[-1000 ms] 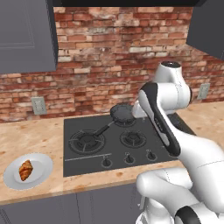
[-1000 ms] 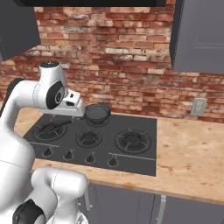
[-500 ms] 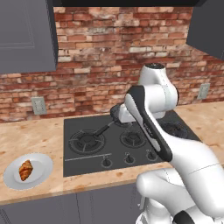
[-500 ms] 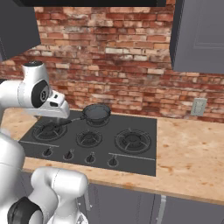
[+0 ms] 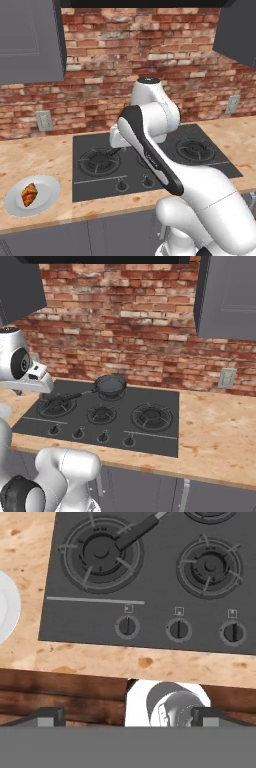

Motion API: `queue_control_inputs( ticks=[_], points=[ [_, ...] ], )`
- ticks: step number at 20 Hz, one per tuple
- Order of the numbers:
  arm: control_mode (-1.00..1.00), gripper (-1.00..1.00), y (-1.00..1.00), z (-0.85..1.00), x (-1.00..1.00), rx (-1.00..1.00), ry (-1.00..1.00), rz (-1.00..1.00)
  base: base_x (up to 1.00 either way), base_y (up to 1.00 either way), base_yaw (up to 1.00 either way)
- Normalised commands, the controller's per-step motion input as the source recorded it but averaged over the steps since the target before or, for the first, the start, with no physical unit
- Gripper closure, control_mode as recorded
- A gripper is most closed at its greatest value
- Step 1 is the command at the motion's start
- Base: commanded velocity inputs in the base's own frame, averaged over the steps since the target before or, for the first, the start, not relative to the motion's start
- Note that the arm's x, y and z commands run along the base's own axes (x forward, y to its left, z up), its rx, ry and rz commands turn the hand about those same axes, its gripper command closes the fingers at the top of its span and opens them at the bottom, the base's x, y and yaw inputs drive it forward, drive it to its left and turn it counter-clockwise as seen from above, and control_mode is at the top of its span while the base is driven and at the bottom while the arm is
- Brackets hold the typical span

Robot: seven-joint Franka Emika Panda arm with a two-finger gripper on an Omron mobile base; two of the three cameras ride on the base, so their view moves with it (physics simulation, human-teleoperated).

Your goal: Pick the croissant and place it on the pan. Then turn on the stove to warm the croissant.

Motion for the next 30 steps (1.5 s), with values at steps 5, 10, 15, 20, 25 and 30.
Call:
queue_control_inputs(
  ticks=[5,10,15,20,25,30],
  points=[
    [-1.00,-1.00,0.66,-0.16,-0.25,0.02,0.00,0.00,0.00,0.00,0.00],
    [-1.00,-1.00,0.78,-0.15,-0.17,0.00,0.00,0.00,0.00,0.00,0.00],
    [-1.00,-1.00,0.73,-0.12,-0.15,0.00,0.00,0.00,0.00,0.00,0.00],
    [-1.00,-1.00,0.69,-0.15,-0.10,0.01,0.06,0.00,0.00,0.00,0.00],
    [-1.00,-1.00,0.61,-0.27,0.00,0.00,0.07,0.00,0.00,0.00,0.00],
    [-1.00,-1.00,0.48,-0.23,0.00,0.00,0.09,0.00,0.00,0.00,0.00]
  ],
)
